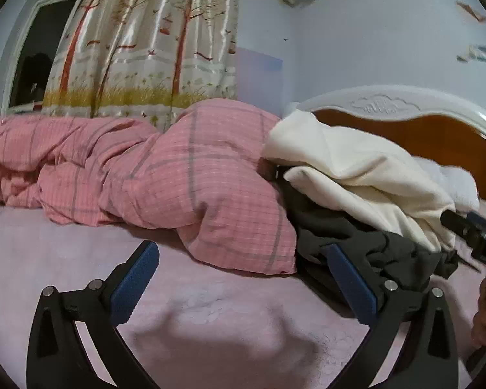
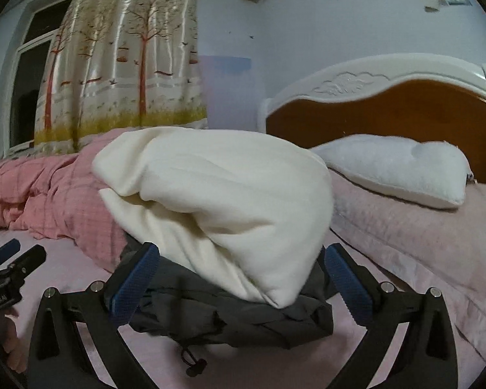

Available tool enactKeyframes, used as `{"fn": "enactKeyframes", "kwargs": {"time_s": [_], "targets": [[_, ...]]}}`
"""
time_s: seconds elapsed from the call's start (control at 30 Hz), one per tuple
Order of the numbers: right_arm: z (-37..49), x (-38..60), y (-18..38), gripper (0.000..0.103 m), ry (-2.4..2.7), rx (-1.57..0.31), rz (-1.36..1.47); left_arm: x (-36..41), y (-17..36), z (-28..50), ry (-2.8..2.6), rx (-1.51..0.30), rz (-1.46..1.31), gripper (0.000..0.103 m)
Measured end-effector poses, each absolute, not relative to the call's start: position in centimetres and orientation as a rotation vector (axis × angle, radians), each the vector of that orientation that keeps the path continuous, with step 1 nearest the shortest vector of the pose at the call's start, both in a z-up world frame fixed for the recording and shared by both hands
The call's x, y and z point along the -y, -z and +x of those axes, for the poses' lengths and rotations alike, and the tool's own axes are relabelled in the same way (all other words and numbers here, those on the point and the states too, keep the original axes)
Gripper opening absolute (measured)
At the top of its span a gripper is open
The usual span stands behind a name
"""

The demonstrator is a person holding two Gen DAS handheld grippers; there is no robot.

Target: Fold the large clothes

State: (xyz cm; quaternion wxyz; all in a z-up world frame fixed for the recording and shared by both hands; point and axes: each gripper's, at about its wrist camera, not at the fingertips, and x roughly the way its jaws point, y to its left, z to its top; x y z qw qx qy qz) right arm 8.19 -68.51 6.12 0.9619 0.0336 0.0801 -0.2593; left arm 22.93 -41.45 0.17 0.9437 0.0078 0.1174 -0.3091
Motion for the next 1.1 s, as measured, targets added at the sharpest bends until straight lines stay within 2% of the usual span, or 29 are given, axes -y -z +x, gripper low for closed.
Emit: {"fn": "enactKeyframes", "kwargs": {"time_s": [0.2, 0.4, 1.1], "targets": [[8.0, 68.5, -7.5, 0.102, 0.548, -0.080, 0.106, 42.0, 0.1, 22.5, 0.626, -0.229, 0.038, 0.103], [9.0, 68.9, -7.3, 0.102, 0.533, -0.132, 0.122, 42.3, 0.1, 21.8, 0.630, -0.203, 0.064, 0.103], [9.1, 66.7, -7.3, 0.102, 0.537, -0.119, 0.031, 43.5, -0.1, 19.7, 0.617, -0.119, 0.137, 0.103]]}}
